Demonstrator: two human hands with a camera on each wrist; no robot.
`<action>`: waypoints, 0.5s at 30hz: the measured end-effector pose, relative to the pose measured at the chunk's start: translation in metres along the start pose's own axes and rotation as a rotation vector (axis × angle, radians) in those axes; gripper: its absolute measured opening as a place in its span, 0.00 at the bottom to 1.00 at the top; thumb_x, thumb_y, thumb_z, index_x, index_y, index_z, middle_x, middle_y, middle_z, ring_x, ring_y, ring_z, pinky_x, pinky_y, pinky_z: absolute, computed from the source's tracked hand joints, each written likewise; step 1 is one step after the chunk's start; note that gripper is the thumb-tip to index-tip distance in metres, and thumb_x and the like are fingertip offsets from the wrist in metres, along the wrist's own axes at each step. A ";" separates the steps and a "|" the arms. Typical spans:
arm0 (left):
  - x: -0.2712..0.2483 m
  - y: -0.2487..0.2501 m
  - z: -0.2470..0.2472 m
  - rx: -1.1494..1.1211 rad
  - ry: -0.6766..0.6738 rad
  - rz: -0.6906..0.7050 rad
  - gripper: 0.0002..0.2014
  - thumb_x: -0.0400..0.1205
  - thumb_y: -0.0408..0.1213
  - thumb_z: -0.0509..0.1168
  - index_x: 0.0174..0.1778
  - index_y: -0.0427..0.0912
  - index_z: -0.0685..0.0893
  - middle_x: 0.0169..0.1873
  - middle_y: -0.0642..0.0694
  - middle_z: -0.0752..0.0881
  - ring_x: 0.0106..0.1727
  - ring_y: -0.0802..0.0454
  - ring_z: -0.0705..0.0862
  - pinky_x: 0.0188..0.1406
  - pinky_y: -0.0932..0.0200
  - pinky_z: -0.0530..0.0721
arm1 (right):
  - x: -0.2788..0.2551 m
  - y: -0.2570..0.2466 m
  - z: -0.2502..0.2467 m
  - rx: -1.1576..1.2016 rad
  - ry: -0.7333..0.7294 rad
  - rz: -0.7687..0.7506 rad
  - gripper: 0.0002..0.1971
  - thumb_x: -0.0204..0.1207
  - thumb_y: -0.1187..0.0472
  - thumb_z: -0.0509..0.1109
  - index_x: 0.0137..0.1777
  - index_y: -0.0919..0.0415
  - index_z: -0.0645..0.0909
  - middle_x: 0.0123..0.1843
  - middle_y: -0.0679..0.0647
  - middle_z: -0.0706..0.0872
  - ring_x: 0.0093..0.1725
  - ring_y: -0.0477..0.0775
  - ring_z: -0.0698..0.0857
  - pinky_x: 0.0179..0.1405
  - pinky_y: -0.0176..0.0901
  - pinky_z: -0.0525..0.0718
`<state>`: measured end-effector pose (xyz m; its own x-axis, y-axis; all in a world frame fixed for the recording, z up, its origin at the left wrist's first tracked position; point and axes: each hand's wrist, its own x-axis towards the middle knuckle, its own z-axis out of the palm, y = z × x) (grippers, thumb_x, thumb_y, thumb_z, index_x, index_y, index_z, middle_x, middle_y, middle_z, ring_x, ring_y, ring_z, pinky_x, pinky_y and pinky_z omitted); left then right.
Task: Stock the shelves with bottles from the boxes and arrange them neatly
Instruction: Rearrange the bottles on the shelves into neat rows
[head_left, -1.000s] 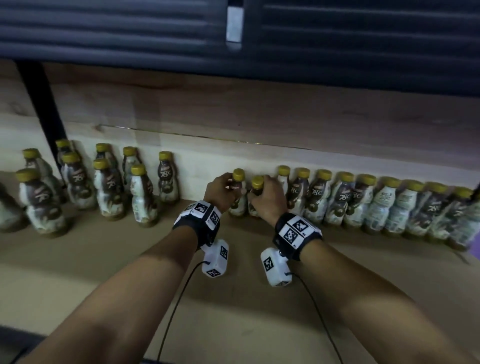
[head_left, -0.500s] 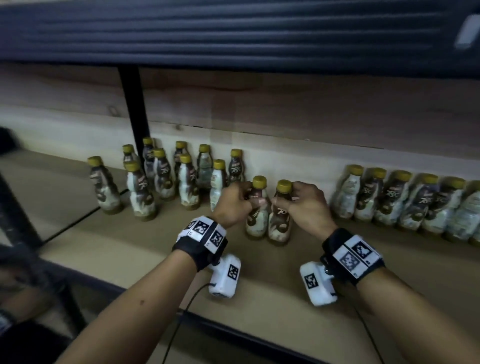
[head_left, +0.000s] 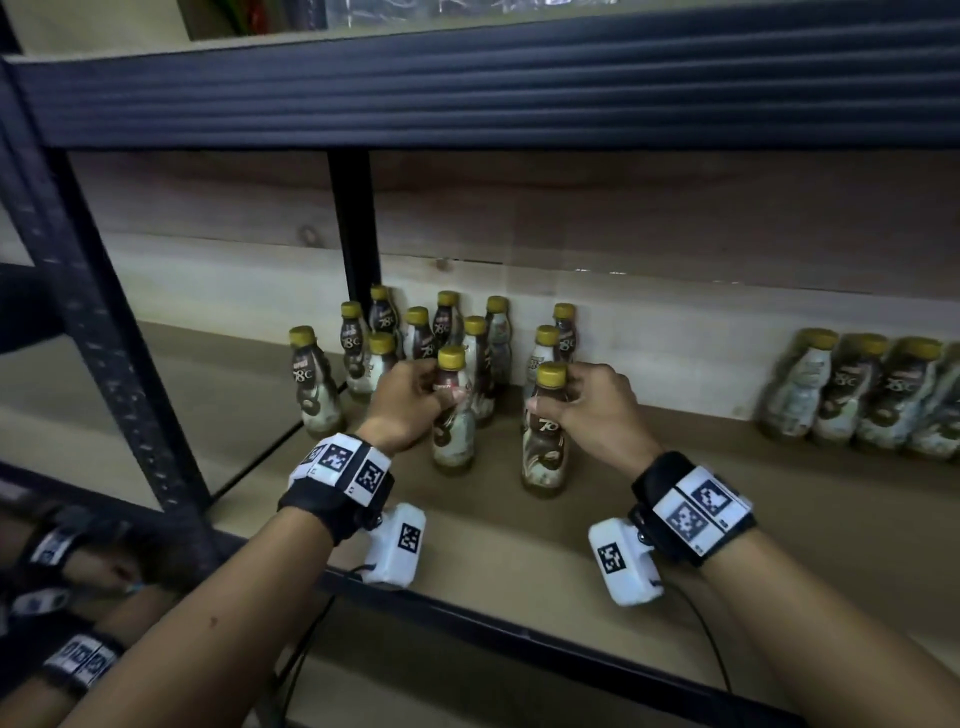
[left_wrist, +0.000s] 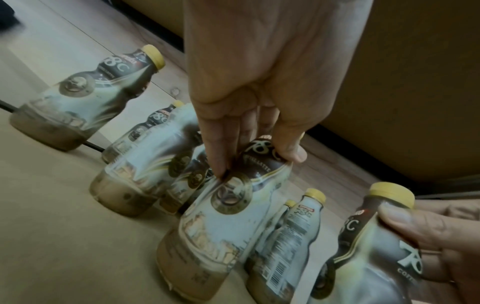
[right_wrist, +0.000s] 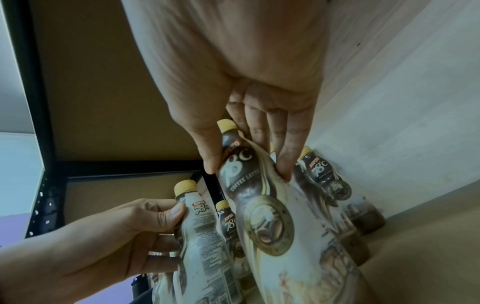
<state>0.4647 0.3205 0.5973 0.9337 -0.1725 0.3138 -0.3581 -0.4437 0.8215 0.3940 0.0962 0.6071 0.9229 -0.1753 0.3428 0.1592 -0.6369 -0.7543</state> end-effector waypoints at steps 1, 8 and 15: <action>0.002 -0.004 -0.002 -0.004 -0.005 -0.004 0.08 0.76 0.41 0.75 0.48 0.44 0.88 0.43 0.50 0.91 0.48 0.49 0.89 0.54 0.49 0.87 | 0.001 -0.002 0.003 -0.016 0.004 -0.006 0.14 0.66 0.49 0.82 0.48 0.52 0.89 0.43 0.43 0.92 0.45 0.45 0.89 0.54 0.50 0.88; 0.010 -0.020 -0.009 -0.035 -0.005 -0.016 0.14 0.76 0.44 0.76 0.55 0.44 0.88 0.48 0.51 0.91 0.53 0.52 0.88 0.61 0.45 0.85 | 0.010 -0.007 0.020 -0.105 0.039 -0.014 0.12 0.66 0.46 0.81 0.43 0.50 0.86 0.40 0.42 0.90 0.42 0.44 0.88 0.43 0.42 0.86; 0.009 -0.024 -0.013 -0.023 -0.030 0.000 0.13 0.74 0.45 0.76 0.53 0.47 0.88 0.47 0.52 0.91 0.52 0.52 0.88 0.60 0.45 0.85 | 0.005 -0.008 0.026 -0.196 0.081 -0.040 0.12 0.67 0.43 0.80 0.42 0.46 0.83 0.38 0.41 0.88 0.39 0.42 0.86 0.34 0.36 0.78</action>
<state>0.4820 0.3404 0.5867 0.9330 -0.1990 0.2998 -0.3577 -0.4236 0.8322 0.4066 0.1198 0.6002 0.8845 -0.2020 0.4205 0.1165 -0.7772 -0.6184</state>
